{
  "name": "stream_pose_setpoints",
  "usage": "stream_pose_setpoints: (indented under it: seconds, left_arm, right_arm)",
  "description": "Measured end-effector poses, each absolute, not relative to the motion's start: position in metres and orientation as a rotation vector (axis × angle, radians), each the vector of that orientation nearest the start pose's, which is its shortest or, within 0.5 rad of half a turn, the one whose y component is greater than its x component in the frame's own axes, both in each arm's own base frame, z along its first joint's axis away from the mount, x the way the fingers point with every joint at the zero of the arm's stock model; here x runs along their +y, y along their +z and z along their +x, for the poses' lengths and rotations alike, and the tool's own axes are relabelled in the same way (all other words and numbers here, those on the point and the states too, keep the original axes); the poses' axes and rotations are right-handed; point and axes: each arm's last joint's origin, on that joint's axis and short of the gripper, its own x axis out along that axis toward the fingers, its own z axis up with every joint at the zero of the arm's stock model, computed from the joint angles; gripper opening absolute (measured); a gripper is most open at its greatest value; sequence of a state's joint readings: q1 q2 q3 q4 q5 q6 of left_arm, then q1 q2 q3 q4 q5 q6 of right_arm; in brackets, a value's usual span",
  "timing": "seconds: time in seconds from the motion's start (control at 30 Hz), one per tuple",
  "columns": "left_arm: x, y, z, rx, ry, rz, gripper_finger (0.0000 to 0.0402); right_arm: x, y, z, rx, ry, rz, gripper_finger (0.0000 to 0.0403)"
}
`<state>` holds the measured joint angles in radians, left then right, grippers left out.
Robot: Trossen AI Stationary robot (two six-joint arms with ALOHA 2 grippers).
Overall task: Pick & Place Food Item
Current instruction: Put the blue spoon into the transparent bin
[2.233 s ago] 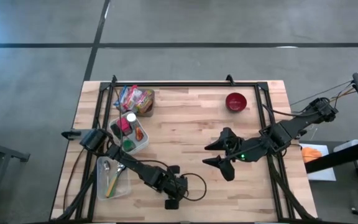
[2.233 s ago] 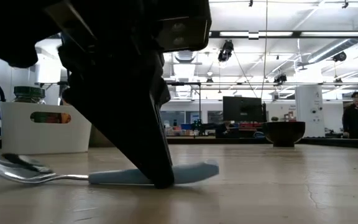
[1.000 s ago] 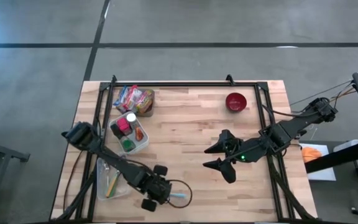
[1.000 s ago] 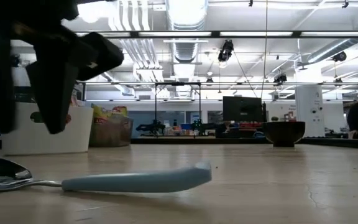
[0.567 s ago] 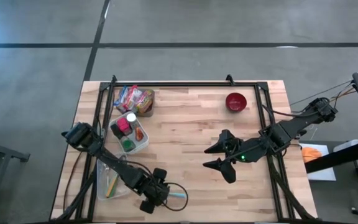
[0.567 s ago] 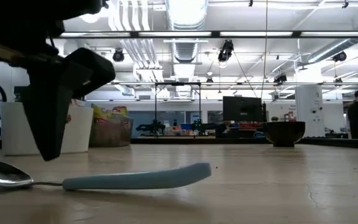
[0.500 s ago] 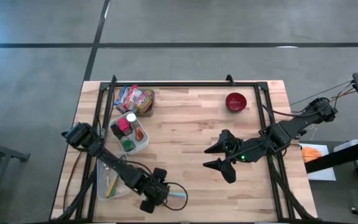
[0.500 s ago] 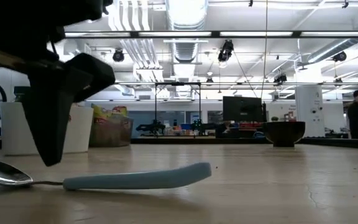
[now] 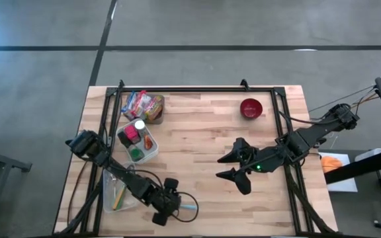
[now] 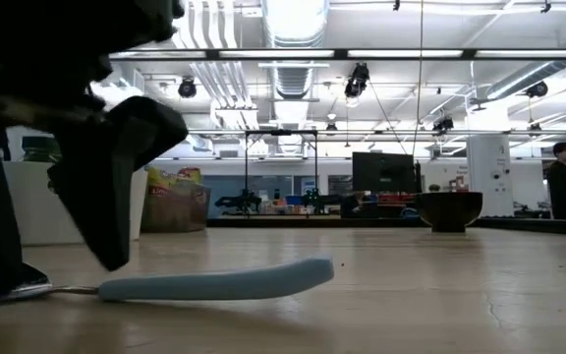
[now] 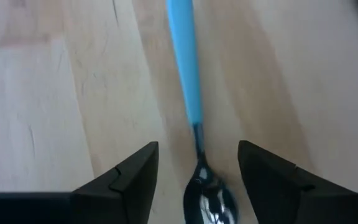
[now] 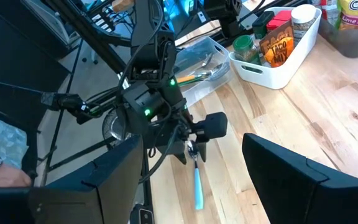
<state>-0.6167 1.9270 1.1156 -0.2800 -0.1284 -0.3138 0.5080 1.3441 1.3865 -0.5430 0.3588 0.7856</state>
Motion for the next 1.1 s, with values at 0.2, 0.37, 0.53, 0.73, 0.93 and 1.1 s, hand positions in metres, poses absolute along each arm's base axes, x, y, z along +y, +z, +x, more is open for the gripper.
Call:
stream_pose_setpoints:
  seconds: [0.2,0.37,0.53,0.73,0.93,1.1]
  left_arm:
    - [-0.209,0.124,0.301,1.067,-0.281,0.111,0.0176]
    - [-0.21,0.122,0.302,1.063,-0.286,0.11,0.0134]
    - [-0.213,0.107,0.305,1.105,-0.319,0.099,0.0086]
    - [-0.218,0.1,0.304,1.121,-0.319,0.076,0.0011]
    - [-0.218,0.101,0.304,1.122,-0.313,0.081,0.0003]
    - [-0.215,0.115,0.3,1.112,-0.312,0.081,0.0001]
  right_arm:
    - [0.13,0.386,0.255,0.482,-0.04,0.56,0.0271]
    - [0.13,0.386,0.255,0.481,-0.04,0.56,0.0271]
    - [0.13,0.385,0.255,0.482,-0.04,0.56,0.0271]
    - [0.13,0.385,0.255,0.482,-0.04,0.56,0.0271]
    - [0.13,0.385,0.255,0.482,-0.04,0.56,0.0271]
    - [0.13,0.385,0.255,0.482,-0.04,0.56,0.0271]
